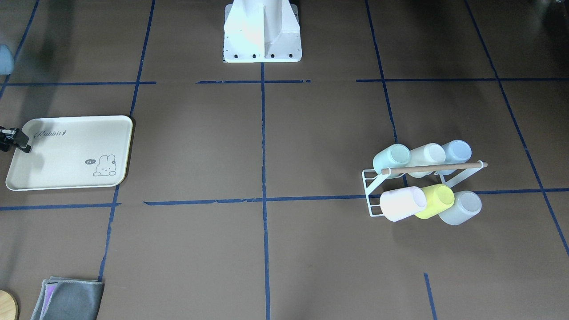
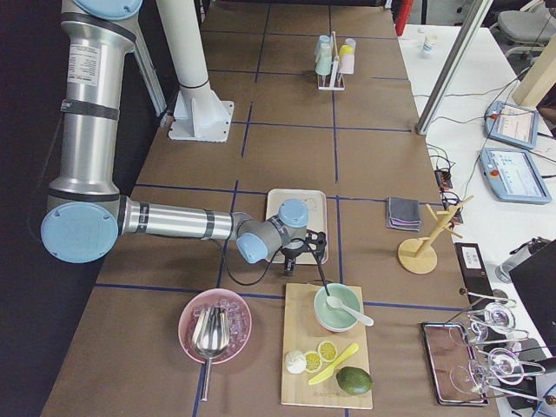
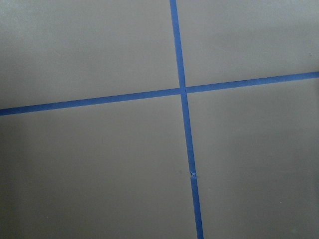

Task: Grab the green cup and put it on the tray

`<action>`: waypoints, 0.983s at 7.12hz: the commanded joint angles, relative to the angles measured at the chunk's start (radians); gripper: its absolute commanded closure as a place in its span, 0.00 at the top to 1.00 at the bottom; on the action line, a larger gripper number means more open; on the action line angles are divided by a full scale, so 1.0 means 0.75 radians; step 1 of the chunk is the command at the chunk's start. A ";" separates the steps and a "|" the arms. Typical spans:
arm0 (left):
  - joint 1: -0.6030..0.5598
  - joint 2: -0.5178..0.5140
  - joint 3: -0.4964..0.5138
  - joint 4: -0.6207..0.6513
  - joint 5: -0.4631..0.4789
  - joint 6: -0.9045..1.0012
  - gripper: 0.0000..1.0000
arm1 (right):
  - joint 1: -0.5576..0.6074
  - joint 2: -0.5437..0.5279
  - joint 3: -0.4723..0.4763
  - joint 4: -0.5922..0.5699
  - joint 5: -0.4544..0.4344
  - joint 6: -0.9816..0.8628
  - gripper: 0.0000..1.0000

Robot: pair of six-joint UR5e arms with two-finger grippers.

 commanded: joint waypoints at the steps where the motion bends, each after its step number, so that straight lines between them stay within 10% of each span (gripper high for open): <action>1: 0.001 -0.001 0.005 0.000 0.001 0.002 1.00 | 0.001 0.000 0.004 0.002 0.000 -0.007 0.01; 7: 0.001 -0.001 0.005 -0.020 0.003 -0.005 1.00 | 0.007 -0.066 0.343 0.025 0.008 0.068 0.00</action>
